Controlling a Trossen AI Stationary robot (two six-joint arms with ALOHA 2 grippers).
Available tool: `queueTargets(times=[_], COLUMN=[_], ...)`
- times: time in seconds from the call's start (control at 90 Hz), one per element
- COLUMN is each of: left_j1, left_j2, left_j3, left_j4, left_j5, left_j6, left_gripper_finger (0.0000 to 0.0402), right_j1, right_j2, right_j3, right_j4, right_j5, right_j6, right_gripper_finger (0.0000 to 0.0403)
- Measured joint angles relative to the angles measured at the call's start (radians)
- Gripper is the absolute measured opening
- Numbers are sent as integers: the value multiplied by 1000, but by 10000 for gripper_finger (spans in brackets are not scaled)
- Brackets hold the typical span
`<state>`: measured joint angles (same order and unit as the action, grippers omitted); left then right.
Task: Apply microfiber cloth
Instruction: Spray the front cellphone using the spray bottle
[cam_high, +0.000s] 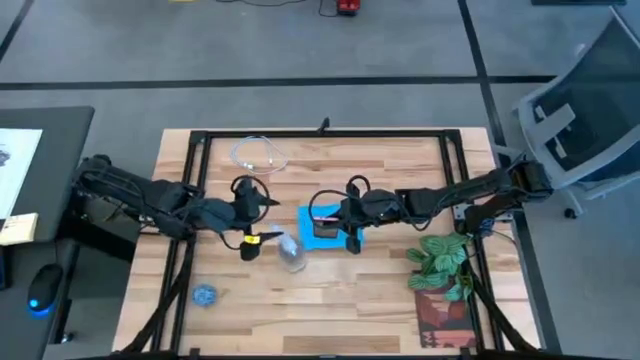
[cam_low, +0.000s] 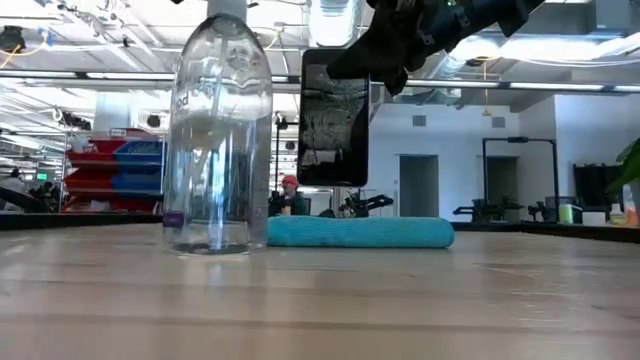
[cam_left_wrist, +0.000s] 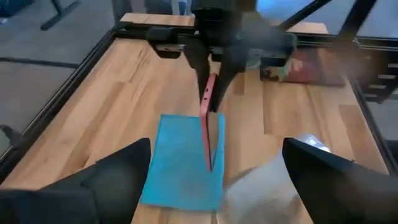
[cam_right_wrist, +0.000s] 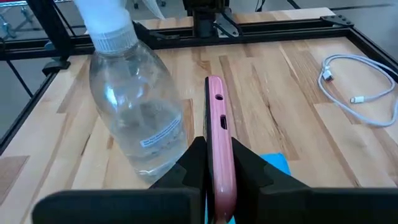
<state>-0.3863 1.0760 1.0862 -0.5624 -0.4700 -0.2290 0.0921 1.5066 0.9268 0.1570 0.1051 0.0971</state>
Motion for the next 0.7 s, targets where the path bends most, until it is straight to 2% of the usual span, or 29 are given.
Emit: queueTargets(times=[0.122, 0.178, 0.367, 0.511, 0.611, 0.7], left_j1=[-37, -48, -50, -45, -44, -36], left_j2=[32, 60, 182, 266, 312, 347], left_j3=[1, 4, 99, 214, 290, 330], left_j4=[99, 104, -88, -196, -290, -385], left_j5=[105, 112, 49, 46, 47, 50], left_j6=[82, 135, 182, 181, 173, 146], left_gripper_finger=[341, 341, 341, 334, 307, 267], right_j1=[0, 0, -2, 1, 2, 6], right_j2=[0, 0, 0, 0, 0, 0], right_j3=[0, 0, 0, 0, 0, 0], right_j4=[0, 0, 0, 0, 1, 0], right_j5=[0, 0, 0, 0, 0, 0], right_j6=[0, 0, 7, 7, 7, 7], right_gripper_finger=[25, 25, 25, 25, 25, 25])
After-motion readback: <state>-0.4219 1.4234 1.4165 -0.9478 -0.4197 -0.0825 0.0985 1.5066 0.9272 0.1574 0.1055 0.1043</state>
